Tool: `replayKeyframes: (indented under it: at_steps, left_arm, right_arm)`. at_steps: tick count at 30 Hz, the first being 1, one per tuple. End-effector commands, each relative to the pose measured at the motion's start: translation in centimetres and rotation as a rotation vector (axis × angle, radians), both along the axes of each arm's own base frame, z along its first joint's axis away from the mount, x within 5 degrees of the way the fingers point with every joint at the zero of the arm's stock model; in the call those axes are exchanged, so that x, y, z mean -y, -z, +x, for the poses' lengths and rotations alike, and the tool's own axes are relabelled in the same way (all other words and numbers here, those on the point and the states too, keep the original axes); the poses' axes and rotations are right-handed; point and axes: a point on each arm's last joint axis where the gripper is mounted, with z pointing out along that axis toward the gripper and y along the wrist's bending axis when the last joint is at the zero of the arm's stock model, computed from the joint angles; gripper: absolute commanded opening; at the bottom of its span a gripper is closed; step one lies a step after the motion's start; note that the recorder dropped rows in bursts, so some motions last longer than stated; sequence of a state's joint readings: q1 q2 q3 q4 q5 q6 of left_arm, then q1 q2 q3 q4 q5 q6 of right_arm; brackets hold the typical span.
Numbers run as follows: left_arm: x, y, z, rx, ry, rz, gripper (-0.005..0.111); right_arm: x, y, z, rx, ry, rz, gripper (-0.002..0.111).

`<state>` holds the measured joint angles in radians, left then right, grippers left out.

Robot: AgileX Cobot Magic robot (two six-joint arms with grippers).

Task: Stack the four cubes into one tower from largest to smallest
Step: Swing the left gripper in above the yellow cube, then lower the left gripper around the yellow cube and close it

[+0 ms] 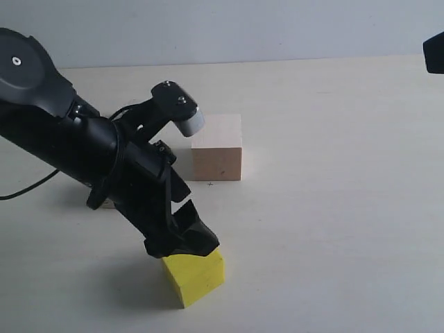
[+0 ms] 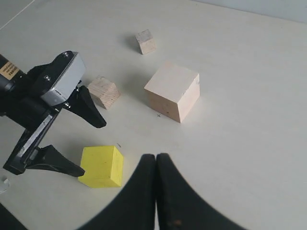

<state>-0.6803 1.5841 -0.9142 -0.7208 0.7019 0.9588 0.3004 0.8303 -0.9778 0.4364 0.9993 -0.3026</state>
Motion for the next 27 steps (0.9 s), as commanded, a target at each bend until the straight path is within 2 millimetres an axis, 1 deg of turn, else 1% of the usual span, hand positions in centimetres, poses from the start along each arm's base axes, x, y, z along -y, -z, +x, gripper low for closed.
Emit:
replayKeyframes:
  at_steps: [1, 3, 8, 12, 20, 27]
  left_arm:
    - [0.1, 0.0, 0.2, 0.028, -0.010, 0.014, 0.085]
    - [0.2, 0.5, 0.3, 0.019, -0.005, 0.024, 0.085]
    - [0.6, 2.7, 0.9, -0.020, -0.007, 0.067, 0.085]
    - [0.7, 3.6, 1.3, -0.012, -0.023, 0.079, 0.085]
    - [0.8, 4.1, 1.3, -0.038, -0.020, 0.091, 0.085]
    - [0.7, 4.1, 1.2, -0.054, -0.024, 0.093, 0.085]
  right_arm:
    - [0.1, 0.0, -0.1, 0.007, -0.002, -0.005, 0.000]
    - [0.1, 0.0, -0.1, 0.007, -0.002, -0.005, 0.000]
    - [0.1, 0.0, -0.1, 0.004, -0.001, -0.004, 0.000]
    - [0.1, 0.1, -0.2, -0.007, -0.009, -0.010, 0.000]
    - [0.1, 0.1, -0.2, -0.011, -0.009, -0.007, 0.000]
    - [0.1, 0.1, -0.2, -0.011, -0.009, -0.007, 0.000]
